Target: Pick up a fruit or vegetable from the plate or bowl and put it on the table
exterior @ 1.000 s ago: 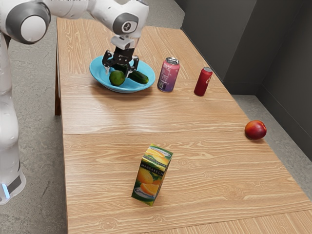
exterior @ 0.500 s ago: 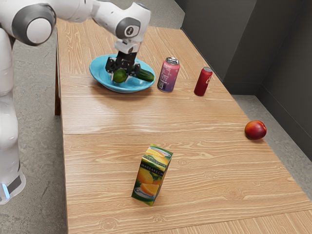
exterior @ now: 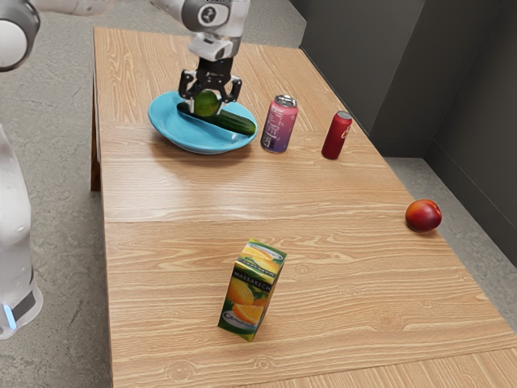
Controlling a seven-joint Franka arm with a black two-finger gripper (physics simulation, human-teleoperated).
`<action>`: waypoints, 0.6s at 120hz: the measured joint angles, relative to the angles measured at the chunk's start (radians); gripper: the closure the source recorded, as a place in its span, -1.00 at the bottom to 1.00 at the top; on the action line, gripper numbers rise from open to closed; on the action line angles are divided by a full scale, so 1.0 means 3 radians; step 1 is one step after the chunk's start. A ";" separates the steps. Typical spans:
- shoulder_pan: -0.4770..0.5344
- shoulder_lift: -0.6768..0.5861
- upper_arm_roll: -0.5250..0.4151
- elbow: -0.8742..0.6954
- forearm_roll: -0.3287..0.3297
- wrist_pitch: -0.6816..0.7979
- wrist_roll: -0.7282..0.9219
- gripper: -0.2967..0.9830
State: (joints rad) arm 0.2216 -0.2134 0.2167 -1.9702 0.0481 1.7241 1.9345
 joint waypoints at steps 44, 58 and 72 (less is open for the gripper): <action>-0.0007 -0.0206 -0.1379 -0.0001 0.0046 -0.0212 -0.0549 -0.03; -0.0013 -0.0198 -0.1653 0.0010 -0.0046 -0.0202 -0.0717 -0.03; -0.0009 -0.0189 -0.1692 0.0013 -0.0113 -0.0192 -0.0862 -0.04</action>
State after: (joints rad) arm 0.2189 -0.2702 -0.2909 -1.9663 0.0141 1.6666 1.6758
